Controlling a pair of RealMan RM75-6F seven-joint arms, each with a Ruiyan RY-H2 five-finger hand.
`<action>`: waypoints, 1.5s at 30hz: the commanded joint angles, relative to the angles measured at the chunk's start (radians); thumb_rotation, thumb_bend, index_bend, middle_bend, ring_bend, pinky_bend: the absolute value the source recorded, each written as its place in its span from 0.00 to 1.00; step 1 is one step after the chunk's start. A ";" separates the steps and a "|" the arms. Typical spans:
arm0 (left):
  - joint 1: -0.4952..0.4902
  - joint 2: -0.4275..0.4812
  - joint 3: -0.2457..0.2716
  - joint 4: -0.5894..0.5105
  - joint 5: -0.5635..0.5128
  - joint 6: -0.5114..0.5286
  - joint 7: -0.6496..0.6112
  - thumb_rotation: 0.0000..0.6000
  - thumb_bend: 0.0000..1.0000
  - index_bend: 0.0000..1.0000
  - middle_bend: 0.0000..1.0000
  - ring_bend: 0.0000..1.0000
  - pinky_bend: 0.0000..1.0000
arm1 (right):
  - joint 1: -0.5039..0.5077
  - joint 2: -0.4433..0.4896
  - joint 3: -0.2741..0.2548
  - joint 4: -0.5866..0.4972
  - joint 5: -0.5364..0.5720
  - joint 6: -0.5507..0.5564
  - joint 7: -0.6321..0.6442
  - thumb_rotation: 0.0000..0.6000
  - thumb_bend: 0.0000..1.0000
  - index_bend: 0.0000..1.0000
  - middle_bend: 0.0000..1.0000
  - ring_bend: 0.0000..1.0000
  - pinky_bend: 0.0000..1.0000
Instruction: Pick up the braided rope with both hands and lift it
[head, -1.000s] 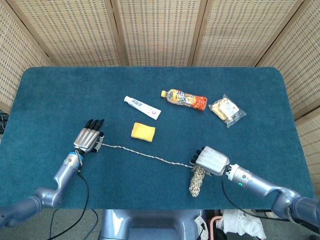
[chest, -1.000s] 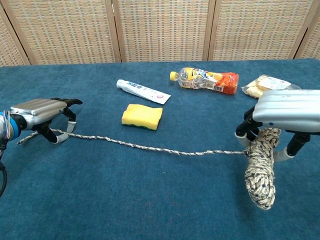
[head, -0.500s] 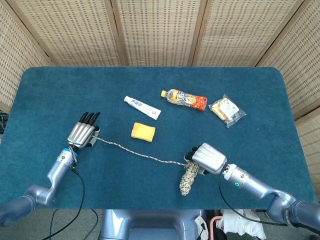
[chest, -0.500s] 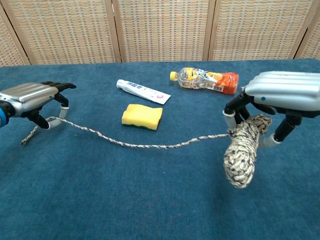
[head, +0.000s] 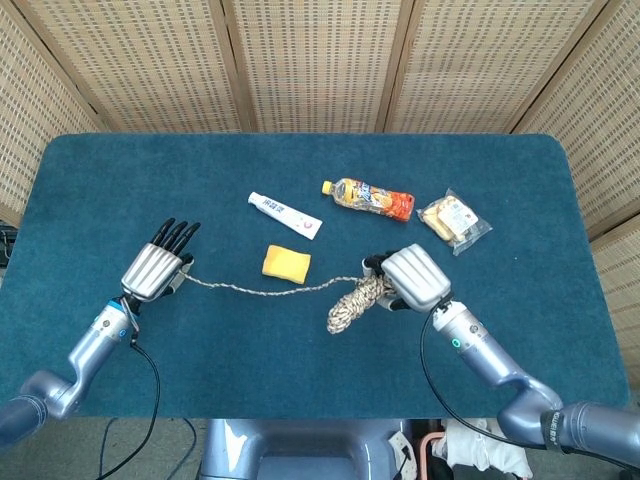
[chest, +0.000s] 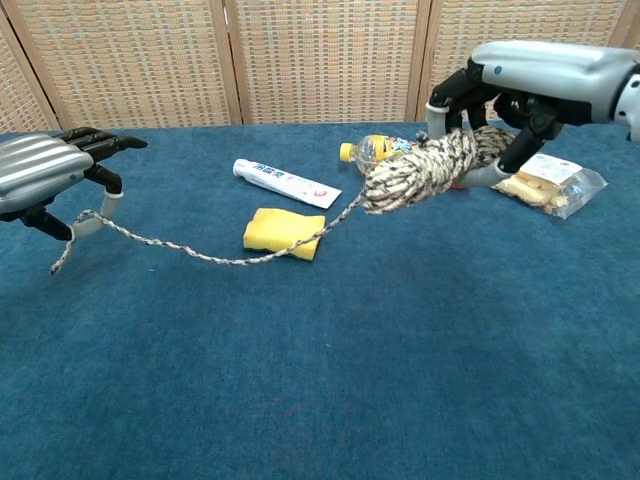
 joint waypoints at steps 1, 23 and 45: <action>0.012 0.033 0.034 0.007 0.062 0.072 -0.021 1.00 0.53 0.86 0.00 0.00 0.00 | 0.030 -0.041 0.136 -0.136 0.302 0.007 -0.230 1.00 0.77 0.72 0.79 0.64 0.87; -0.015 0.145 0.070 -0.140 0.221 0.261 -0.046 1.00 0.54 0.87 0.00 0.00 0.00 | 0.378 -0.280 0.433 -0.150 1.072 0.407 -0.794 1.00 0.83 0.77 0.87 0.72 0.95; -0.088 0.260 -0.088 -0.609 0.163 0.263 -0.105 1.00 0.60 0.88 0.00 0.00 0.00 | 0.421 -0.397 0.396 0.039 1.120 0.278 -0.803 1.00 0.83 0.77 0.87 0.73 0.96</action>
